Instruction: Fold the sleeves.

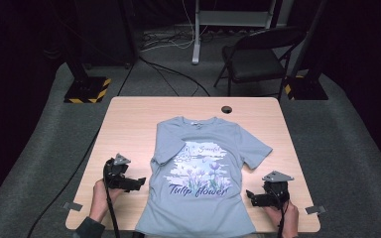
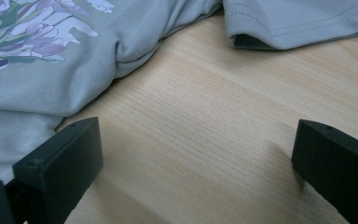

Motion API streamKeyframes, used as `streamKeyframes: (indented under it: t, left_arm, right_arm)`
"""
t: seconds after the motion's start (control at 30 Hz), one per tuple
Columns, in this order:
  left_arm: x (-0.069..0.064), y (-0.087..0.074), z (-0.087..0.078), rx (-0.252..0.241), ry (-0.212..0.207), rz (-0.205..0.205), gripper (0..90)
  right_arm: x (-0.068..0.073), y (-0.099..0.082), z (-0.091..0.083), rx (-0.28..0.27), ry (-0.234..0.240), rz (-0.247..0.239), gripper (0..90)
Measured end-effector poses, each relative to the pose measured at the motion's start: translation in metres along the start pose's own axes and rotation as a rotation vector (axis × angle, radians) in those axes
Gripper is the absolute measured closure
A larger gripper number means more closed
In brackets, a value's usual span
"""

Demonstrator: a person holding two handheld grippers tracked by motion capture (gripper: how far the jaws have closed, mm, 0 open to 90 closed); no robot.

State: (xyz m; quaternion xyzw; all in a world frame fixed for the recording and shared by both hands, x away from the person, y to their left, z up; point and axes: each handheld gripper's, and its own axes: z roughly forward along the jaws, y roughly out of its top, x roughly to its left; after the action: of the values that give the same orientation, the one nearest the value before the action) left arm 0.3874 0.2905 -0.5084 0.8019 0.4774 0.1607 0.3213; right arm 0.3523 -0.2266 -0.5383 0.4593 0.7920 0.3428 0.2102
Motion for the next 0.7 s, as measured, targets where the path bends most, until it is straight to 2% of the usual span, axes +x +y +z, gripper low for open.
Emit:
streamKeyframes:
  t: [0.17,0.33,0.43,0.53,0.7]
  left_arm:
    - [0.000,-0.015,0.002,-0.011,0.040,-0.032,0.3]
    - [0.000,-0.025,0.005,-0.011,0.072,-0.032,0.3]
    - [0.000,-0.028,0.007,-0.004,0.076,-0.025,0.3]
    - [-0.002,-0.030,0.007,-0.019,0.092,-0.012,0.2]
    - [-0.004,-0.037,0.007,-0.070,0.101,-0.021,0.0]
  right_arm:
    - [0.000,0.000,0.000,0.000,0.004,-0.003,1.0]
    - [0.000,0.000,0.000,0.002,0.012,-0.008,0.9]
    - [0.000,0.000,0.000,0.003,0.012,-0.008,0.6]
    - [-0.001,0.000,0.000,0.004,0.012,-0.009,0.3]
    - [-0.001,0.000,0.000,0.005,0.013,-0.009,0.0]
